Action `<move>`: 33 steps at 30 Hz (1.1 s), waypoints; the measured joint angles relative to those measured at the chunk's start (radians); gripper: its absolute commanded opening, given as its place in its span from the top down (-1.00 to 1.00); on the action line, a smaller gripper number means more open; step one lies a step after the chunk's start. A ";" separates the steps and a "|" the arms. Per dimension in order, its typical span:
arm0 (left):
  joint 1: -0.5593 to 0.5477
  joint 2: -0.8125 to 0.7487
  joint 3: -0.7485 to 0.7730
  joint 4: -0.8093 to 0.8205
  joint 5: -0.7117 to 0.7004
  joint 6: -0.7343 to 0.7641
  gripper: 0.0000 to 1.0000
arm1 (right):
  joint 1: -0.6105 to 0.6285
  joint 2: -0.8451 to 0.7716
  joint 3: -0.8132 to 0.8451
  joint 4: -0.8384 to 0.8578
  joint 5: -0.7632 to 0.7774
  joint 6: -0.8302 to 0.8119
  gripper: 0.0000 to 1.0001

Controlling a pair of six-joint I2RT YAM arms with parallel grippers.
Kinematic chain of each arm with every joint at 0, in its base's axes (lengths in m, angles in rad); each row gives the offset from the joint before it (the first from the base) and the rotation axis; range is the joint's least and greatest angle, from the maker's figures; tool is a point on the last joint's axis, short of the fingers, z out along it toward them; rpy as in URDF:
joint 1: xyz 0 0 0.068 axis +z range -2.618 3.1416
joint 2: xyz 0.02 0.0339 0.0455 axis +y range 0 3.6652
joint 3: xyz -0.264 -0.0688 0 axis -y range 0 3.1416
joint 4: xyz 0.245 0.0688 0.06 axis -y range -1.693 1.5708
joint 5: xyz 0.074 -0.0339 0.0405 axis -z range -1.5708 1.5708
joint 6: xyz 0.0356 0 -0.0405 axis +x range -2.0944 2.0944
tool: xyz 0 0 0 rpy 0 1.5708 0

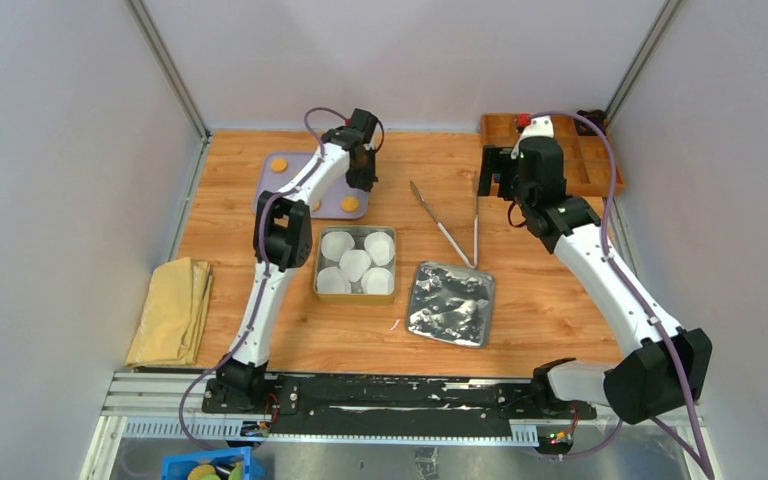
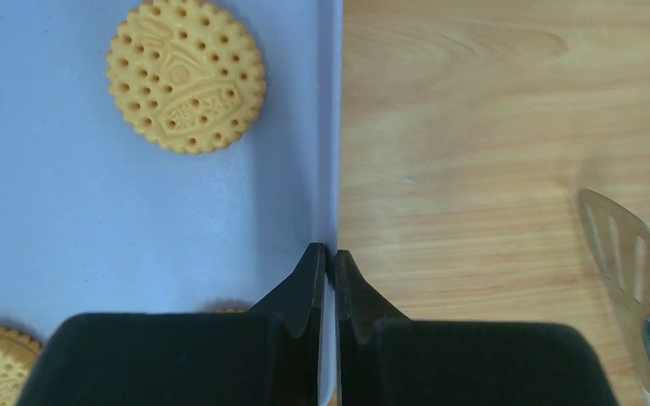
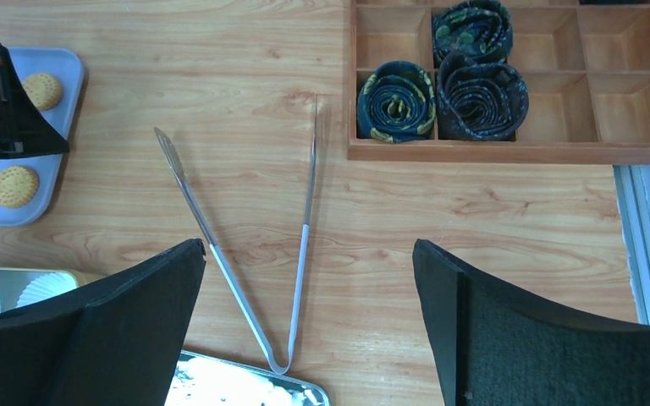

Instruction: Pack the cookies

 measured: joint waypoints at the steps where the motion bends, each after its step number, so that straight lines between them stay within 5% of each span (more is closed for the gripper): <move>1: -0.015 0.002 -0.005 0.008 0.009 0.002 0.97 | 0.000 0.007 -0.003 0.001 0.000 0.003 -0.98; 15: -0.095 0.065 -0.005 0.249 0.223 -0.091 0.77 | 0.000 0.057 -0.099 0.000 -0.035 0.043 -1.00; 24: -0.096 0.083 -0.039 0.450 0.319 -0.164 0.03 | 0.003 0.167 -0.113 -0.029 -0.095 0.073 -1.00; 27: -0.103 0.031 -0.147 0.500 0.313 -0.152 -0.20 | 0.018 0.183 -0.113 -0.035 -0.097 0.072 -1.00; 33: -0.124 -0.225 -0.448 0.534 0.278 -0.108 -0.24 | 0.090 0.236 -0.113 -0.040 -0.067 0.074 -1.00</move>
